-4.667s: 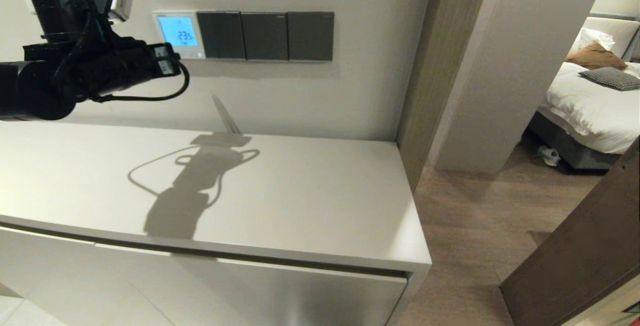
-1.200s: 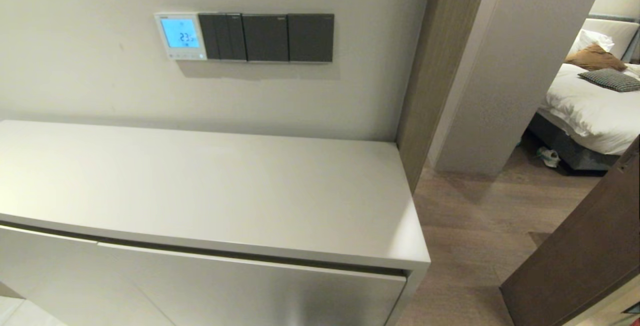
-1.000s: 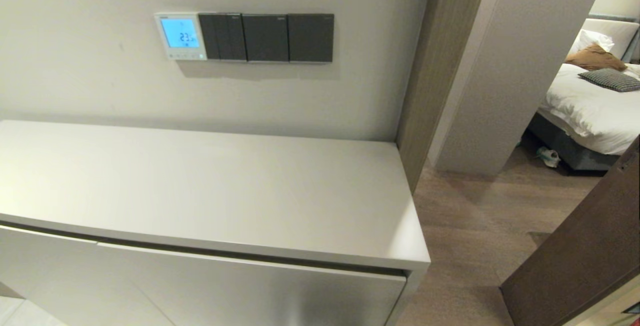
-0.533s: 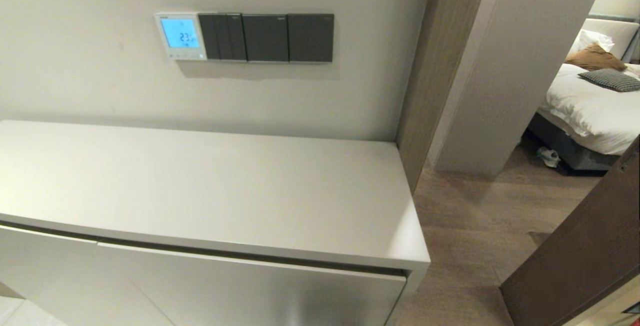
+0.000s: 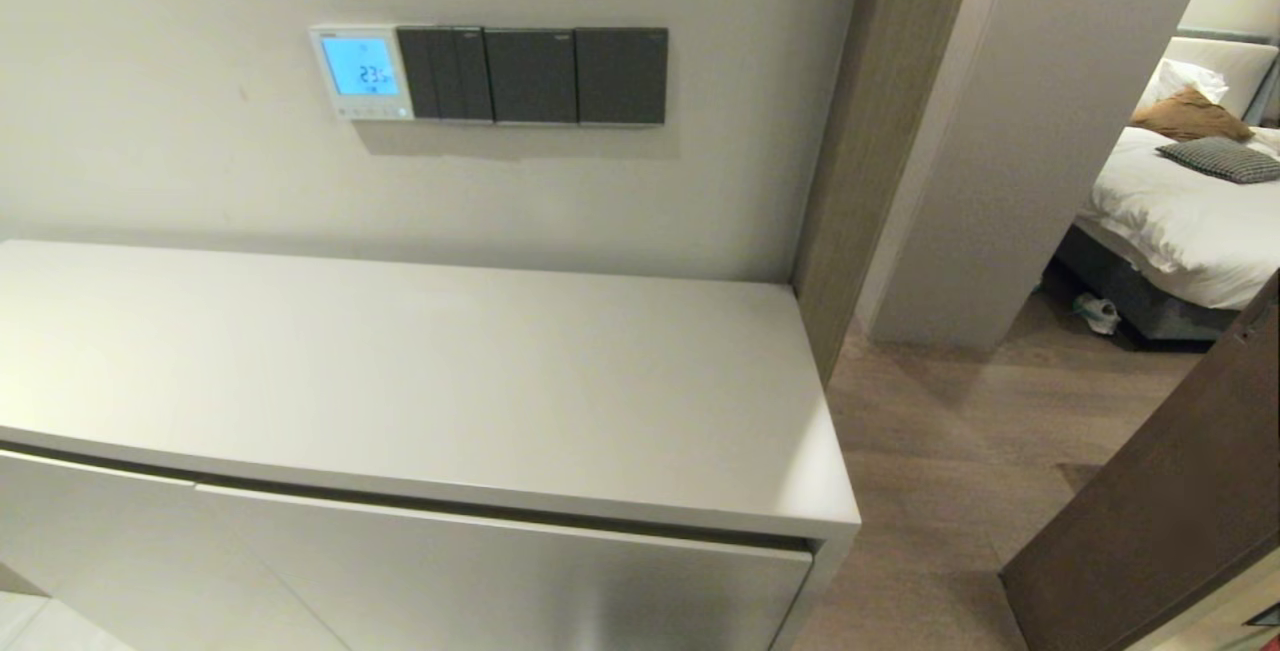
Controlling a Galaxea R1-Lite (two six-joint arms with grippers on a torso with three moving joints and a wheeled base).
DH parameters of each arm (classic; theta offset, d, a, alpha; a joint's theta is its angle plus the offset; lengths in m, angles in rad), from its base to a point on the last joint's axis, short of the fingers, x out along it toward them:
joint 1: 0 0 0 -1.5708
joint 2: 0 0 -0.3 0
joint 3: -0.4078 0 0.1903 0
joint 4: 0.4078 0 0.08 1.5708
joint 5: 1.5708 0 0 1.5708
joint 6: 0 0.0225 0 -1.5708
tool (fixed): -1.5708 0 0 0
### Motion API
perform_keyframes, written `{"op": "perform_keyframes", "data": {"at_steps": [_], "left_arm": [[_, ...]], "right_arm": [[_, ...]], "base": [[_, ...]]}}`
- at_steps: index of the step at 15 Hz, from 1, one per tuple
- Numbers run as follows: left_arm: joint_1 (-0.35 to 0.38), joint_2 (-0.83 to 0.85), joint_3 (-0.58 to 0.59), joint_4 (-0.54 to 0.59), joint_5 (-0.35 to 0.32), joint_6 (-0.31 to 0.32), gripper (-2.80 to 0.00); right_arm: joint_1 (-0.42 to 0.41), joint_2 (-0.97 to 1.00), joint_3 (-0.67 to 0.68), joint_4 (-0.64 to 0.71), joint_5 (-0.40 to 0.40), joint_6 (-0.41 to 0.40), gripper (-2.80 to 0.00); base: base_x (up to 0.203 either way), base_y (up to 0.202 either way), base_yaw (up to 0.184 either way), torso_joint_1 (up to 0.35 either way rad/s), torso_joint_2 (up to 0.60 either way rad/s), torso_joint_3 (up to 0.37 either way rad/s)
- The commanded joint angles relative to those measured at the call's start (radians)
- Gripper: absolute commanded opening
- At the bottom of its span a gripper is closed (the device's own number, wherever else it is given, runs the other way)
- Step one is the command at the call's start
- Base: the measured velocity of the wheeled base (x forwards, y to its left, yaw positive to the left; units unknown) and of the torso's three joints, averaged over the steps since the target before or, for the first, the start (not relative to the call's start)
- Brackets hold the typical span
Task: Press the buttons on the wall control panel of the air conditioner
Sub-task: Turn off the central air conditioner
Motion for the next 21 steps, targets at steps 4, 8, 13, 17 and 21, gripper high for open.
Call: {"op": "perform_keyframes", "data": {"at_steps": [4,8,13,17,21], "left_arm": [[0.0,-0.002,-0.003,0.02,-0.026,0.018,-2.8],[0.0,-0.003,-0.001,0.01,-0.026,0.01,-2.8],[0.0,-0.003,0.0,0.008,-0.025,0.012,-2.8],[0.0,-0.003,0.0,0.006,-0.021,0.007,-2.8],[0.0,-0.003,0.0,0.006,-0.021,0.01,-2.8]], "right_arm": [[0.0,0.001,0.002,0.0,0.0,0.0,-2.8],[0.0,0.001,0.002,0.0,0.0,0.0,-2.8],[0.0,0.001,0.002,0.0,0.0,0.0,-2.8],[0.0,0.001,0.002,0.0,0.001,0.0,-2.8],[0.0,0.001,0.002,0.0,0.002,0.0,-2.8]], "base": [[0.0,0.0,0.0,0.0,0.0,0.0],[0.0,0.0,0.0,0.0,0.0,0.0],[0.0,0.0,0.0,0.0,0.0,0.0],[0.0,0.0,0.0,0.0,0.0,0.0],[0.0,0.0,0.0,0.0,0.0,0.0]]}}
